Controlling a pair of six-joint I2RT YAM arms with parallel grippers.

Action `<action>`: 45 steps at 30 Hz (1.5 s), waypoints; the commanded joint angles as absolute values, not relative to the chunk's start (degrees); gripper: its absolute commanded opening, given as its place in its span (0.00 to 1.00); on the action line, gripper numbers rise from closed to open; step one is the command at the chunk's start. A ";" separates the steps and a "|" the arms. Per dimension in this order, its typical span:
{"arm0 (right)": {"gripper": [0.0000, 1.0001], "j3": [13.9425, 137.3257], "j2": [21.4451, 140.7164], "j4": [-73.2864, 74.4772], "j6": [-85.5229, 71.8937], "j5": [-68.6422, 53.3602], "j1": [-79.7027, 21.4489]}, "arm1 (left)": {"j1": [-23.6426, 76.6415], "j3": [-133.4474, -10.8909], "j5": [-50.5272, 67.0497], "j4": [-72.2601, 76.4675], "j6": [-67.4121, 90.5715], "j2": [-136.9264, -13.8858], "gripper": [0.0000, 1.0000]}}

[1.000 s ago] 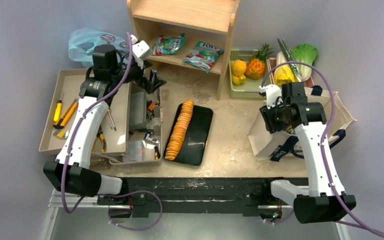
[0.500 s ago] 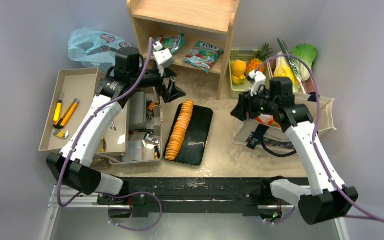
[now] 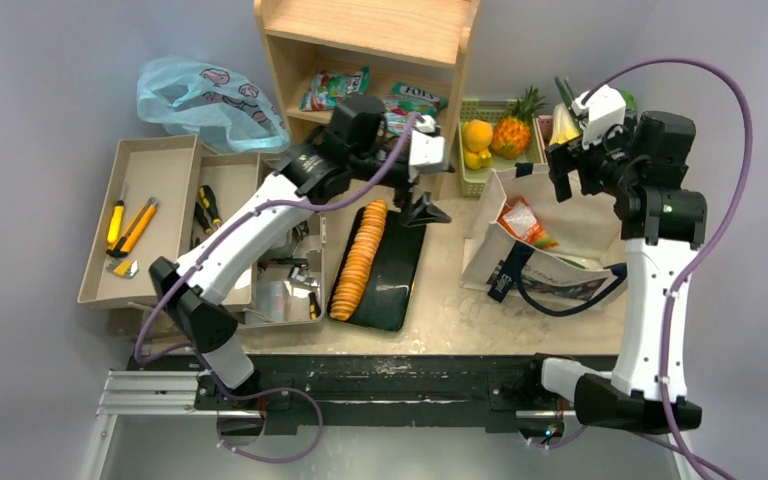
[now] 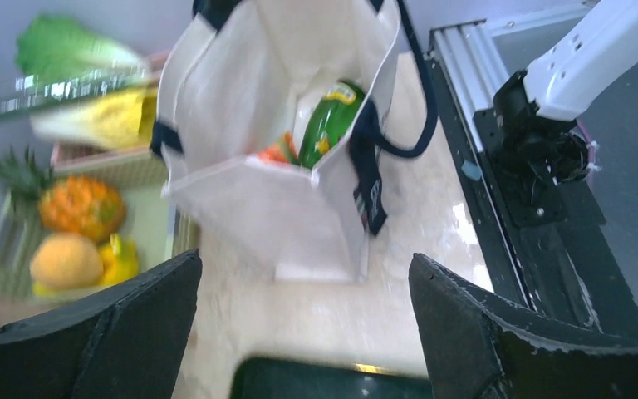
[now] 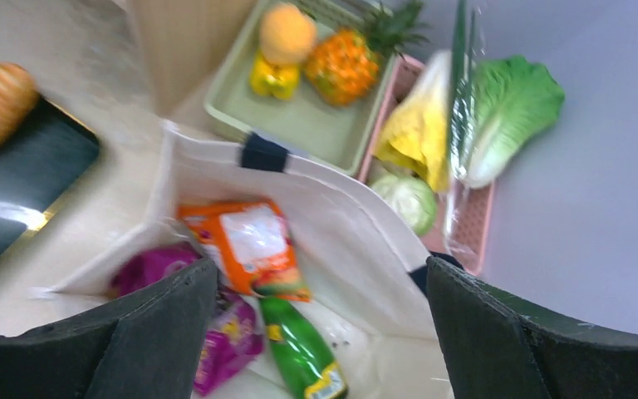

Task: Untie the knot of the grocery bags and take out the mixed food

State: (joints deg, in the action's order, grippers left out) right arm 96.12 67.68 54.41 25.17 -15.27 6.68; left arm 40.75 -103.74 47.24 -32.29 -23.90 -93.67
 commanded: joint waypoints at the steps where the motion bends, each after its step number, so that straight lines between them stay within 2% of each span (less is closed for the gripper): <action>1: 0.94 92.46 74.05 53.78 35.64 -8.92 12.11 | 47.39 -114.53 48.54 -34.07 -33.23 -100.13 0.91; 6: 0.95 92.42 82.23 48.73 40.97 -7.15 18.45 | 53.82 -120.31 44.94 -35.31 -38.25 -107.27 0.92; 12: 0.94 97.22 90.65 45.27 43.45 -8.22 20.86 | 58.25 -119.97 36.48 -27.77 -38.75 -111.85 0.98; 15: 0.88 97.19 92.83 48.97 46.15 -9.75 21.01 | 59.80 -120.35 33.99 -25.23 -38.79 -114.62 0.99; 16: 0.81 96.68 92.89 50.88 47.32 -11.11 21.07 | 60.03 -119.89 33.01 -24.21 -38.76 -115.30 0.99; 18: 0.58 95.89 92.63 55.45 49.12 -13.95 21.24 | 60.37 -118.39 31.16 -22.49 -39.28 -116.02 0.97; 20: 0.30 95.81 91.59 61.15 49.64 -17.11 21.29 | 60.55 -117.52 29.33 -22.72 -40.52 -116.87 0.95; 21: 0.09 95.78 90.57 63.05 49.70 -19.23 21.27 | 60.63 -117.15 28.34 -23.20 -41.10 -117.17 0.94; 22: 0.00 95.44 89.42 64.58 49.73 -20.73 21.27 | 60.64 -116.82 26.99 -24.08 -42.04 -117.51 0.92; 24: 0.00 94.10 86.33 66.57 49.43 -23.76 21.29 | 60.64 -116.55 25.37 -27.47 -44.71 -117.85 0.85; 25: 0.00 93.21 84.61 66.91 48.85 -25.36 21.31 | 60.64 -116.59 24.73 -30.17 -46.17 -117.67 0.77; 26: 0.00 92.40 82.60 66.94 47.48 -26.93 21.33 | 60.46 -116.69 24.10 -33.06 -47.43 -117.48 0.68; 28: 0.00 90.64 78.76 65.74 43.76 -29.40 21.32 | 59.49 -116.92 24.32 -39.74 -48.65 -116.36 0.37; 30: 0.00 88.17 75.34 64.38 39.91 -31.30 21.34 | 57.33 -115.03 27.13 -44.95 -49.02 -114.07 0.20; 34: 0.00 84.46 70.08 59.29 32.39 -32.65 21.30 | 53.15 -105.96 30.45 -50.12 -54.10 -107.18 0.00; 36: 0.00 82.64 67.91 55.20 28.23 -31.85 21.35 | 53.04 -99.32 28.44 -49.70 -58.41 -103.74 0.00; 39: 0.00 82.17 67.84 48.43 21.94 -29.93 21.33 | 52.81 -94.06 24.06 -40.51 -58.25 -101.99 0.00; 42: 0.00 86.65 70.14 45.48 18.55 -28.48 21.38 | 52.23 -101.91 21.14 -38.13 -56.97 -107.02 0.00; 45: 0.00 92.03 70.90 49.96 20.16 -30.28 21.44 | 51.67 -107.32 22.86 -41.24 -58.46 -108.81 0.00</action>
